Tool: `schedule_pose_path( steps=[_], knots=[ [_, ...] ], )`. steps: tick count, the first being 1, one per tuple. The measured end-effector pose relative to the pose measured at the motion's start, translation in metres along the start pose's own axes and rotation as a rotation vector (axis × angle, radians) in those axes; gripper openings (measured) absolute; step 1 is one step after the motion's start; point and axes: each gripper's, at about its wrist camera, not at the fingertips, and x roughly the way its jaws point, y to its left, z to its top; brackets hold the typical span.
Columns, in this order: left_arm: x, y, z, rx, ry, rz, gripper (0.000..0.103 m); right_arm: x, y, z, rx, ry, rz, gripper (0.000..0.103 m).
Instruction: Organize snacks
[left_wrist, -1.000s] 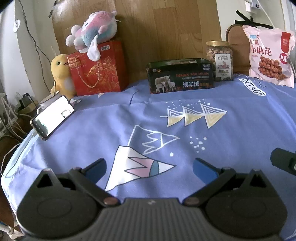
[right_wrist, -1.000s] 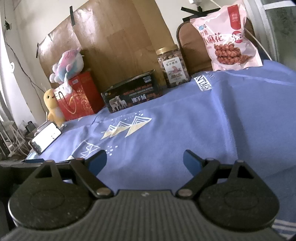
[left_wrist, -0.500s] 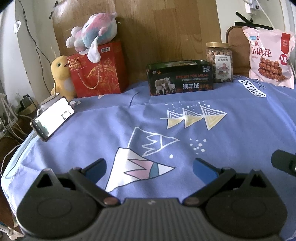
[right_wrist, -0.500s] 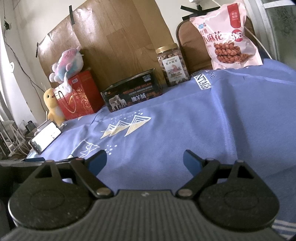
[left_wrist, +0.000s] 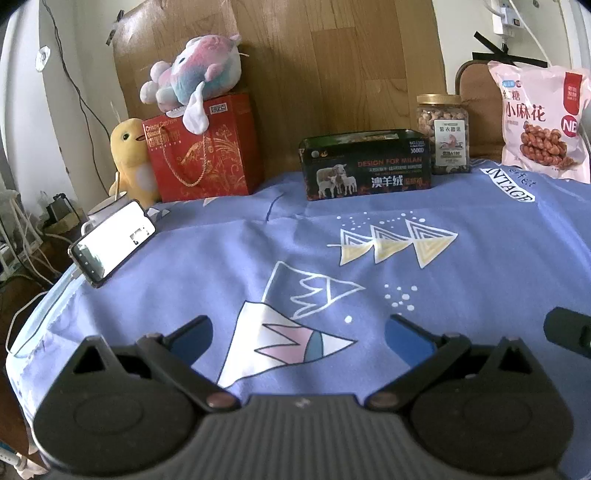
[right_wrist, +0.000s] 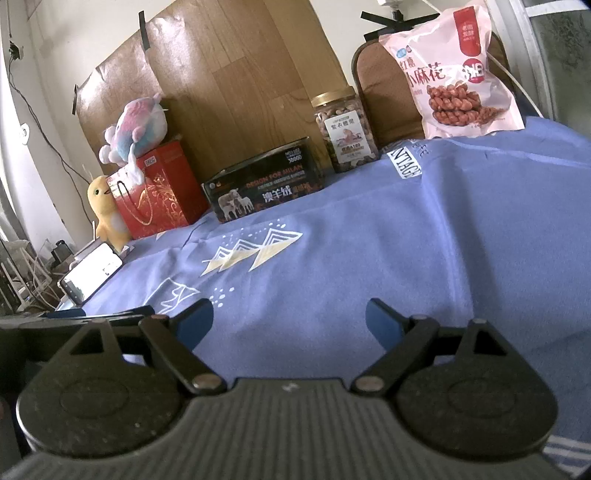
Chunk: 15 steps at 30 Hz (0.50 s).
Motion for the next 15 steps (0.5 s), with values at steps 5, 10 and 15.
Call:
schedule_pose_path(
  steps=[5, 10, 15],
  knots=[
    [0.0008, 0.0004, -0.0004, -0.003, 0.004, -0.001, 0.103, 0.0001, -0.0006, 0.0004, 0.0, 0.001, 0.001, 0.092],
    [0.0012, 0.0004, -0.0007, -0.001, 0.006, 0.0, 0.103, 0.0, -0.0014, -0.0009, 0.002, 0.002, 0.001, 0.092],
    [0.0023, 0.0003, -0.0019, -0.004, 0.011, 0.003, 0.103, -0.0005, -0.0018, -0.0027, 0.004, 0.003, 0.0, 0.092]
  ],
)
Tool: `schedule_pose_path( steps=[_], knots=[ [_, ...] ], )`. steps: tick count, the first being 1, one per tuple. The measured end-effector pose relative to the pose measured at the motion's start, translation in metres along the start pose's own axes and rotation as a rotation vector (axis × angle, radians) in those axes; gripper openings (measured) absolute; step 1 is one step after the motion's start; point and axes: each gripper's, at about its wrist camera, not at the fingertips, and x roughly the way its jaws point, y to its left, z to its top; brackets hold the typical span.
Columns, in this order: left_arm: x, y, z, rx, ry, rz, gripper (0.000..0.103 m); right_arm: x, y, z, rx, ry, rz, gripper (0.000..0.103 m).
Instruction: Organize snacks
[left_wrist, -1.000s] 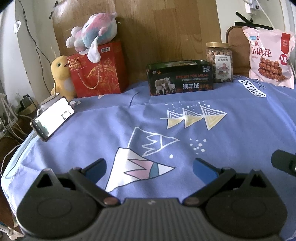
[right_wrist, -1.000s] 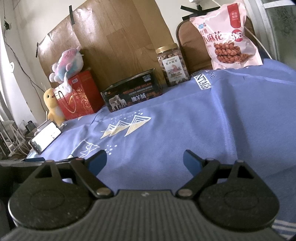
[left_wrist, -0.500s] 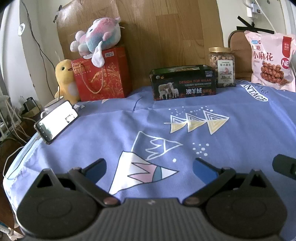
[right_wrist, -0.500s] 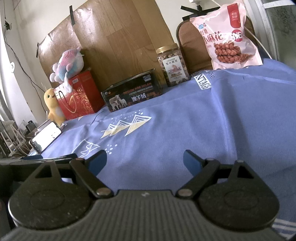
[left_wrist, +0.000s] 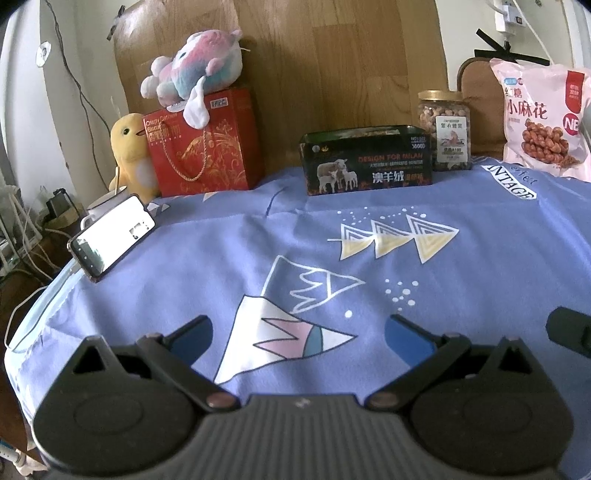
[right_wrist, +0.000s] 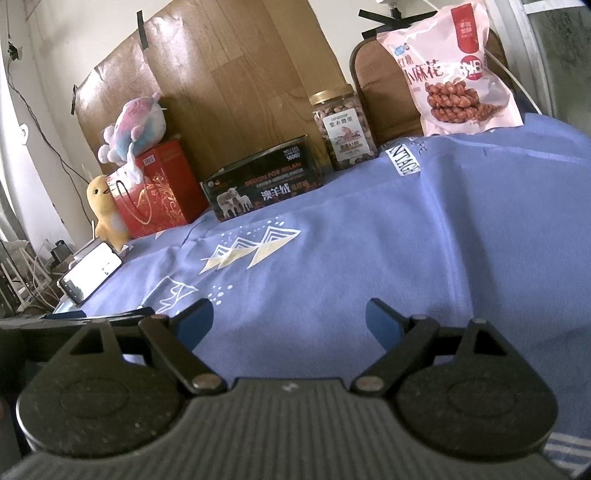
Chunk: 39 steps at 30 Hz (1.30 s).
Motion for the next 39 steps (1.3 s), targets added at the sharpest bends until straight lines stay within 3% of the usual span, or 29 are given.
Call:
schedule_pose_path(
  steps=[39],
  knots=[
    [0.0037, -0.0001, -0.0036, -0.009, 0.02, 0.003, 0.103, 0.0007, -0.0022, -0.0022, 0.005, 0.005, 0.0, 0.092]
  ],
)
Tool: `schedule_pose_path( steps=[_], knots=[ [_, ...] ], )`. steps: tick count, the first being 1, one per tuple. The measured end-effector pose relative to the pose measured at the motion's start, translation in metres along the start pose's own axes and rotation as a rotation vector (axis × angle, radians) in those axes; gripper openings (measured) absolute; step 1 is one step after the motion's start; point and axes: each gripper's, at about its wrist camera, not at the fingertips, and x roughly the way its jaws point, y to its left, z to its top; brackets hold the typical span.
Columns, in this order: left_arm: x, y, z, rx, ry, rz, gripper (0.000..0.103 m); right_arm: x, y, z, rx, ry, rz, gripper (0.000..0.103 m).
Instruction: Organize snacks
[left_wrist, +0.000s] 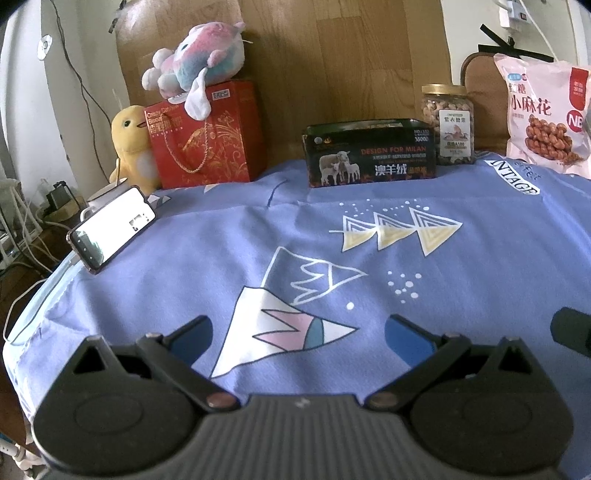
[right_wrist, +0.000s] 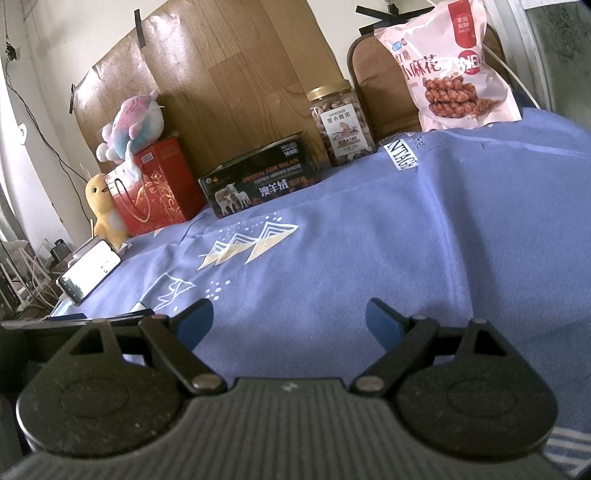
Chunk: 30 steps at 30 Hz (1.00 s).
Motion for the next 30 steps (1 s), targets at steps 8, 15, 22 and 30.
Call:
schedule_pose_path(
  steps=[8, 15, 22, 30],
  knots=[
    [0.0, 0.0, 0.0, 0.005, -0.002, -0.005, 0.103, 0.001, 0.0, 0.002, 0.0, 0.0, 0.0, 0.092],
    [0.002, -0.002, 0.005, 0.014, -0.003, -0.011, 0.103, 0.002, 0.0, 0.002, 0.001, 0.007, 0.006, 0.092],
    [0.02, -0.006, 0.027, 0.006, -0.007, -0.003, 0.103, 0.019, -0.002, 0.031, -0.034, 0.03, 0.008, 0.092],
    [0.061, -0.022, 0.063, 0.018, -0.034, -0.022, 0.103, 0.057, -0.018, 0.074, -0.061, 0.025, -0.008, 0.092]
  ],
)
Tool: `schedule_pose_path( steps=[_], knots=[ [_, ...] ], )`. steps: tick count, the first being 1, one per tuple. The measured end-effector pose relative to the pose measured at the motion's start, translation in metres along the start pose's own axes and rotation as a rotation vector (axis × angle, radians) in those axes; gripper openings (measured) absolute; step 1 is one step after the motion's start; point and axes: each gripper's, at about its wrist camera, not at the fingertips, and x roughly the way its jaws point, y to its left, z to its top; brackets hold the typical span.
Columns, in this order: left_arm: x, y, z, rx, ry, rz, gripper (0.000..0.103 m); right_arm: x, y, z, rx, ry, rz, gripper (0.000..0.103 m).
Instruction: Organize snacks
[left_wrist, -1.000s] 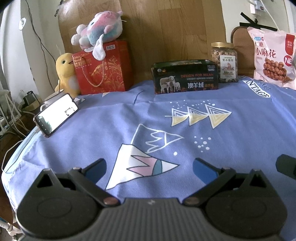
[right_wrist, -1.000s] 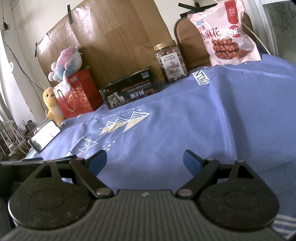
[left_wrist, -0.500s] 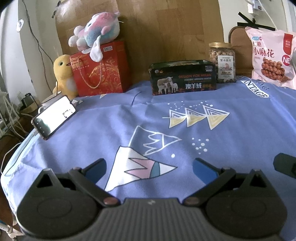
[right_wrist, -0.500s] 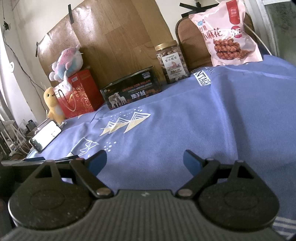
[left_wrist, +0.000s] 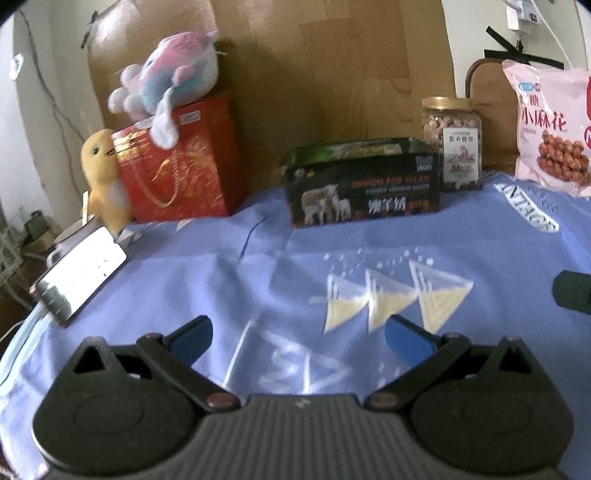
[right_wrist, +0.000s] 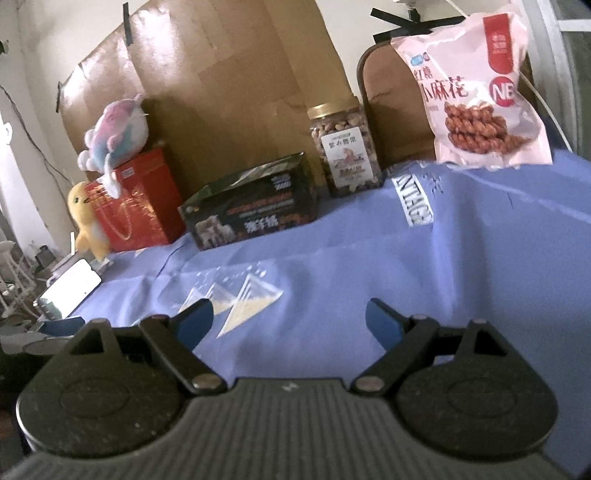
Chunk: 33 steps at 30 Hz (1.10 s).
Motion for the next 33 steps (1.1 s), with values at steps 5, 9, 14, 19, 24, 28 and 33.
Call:
schedule_pose_path(
  steps=[5, 9, 14, 19, 24, 28, 33],
  knots=[
    [0.031, -0.007, 0.015, -0.035, -0.014, -0.028, 0.103, 0.031, -0.007, 0.015, -0.057, -0.01, -0.024, 0.092],
    [0.054, -0.014, 0.022, -0.038, -0.005, -0.012, 0.103, 0.055, -0.012, 0.02, -0.108, -0.02, -0.045, 0.092],
    [0.07, -0.015, 0.027, -0.05, -0.028, 0.005, 0.103, 0.074, -0.023, 0.014, -0.105, -0.019, -0.067, 0.091],
    [0.082, -0.012, 0.023, -0.076, -0.04, 0.016, 0.103, 0.067, -0.026, 0.015, -0.087, -0.071, -0.052, 0.091],
    [0.085, -0.013, 0.019, -0.064, -0.032, 0.009, 0.103, 0.066, -0.033, 0.017, -0.043, -0.078, -0.042, 0.091],
    [0.083, -0.012, 0.018, -0.068, -0.038, 0.011, 0.103, 0.066, -0.032, 0.016, -0.05, -0.08, -0.037, 0.092],
    [0.083, -0.013, 0.017, -0.064, -0.027, 0.026, 0.103, 0.065, -0.033, 0.017, -0.042, -0.081, -0.03, 0.092]
  ],
)
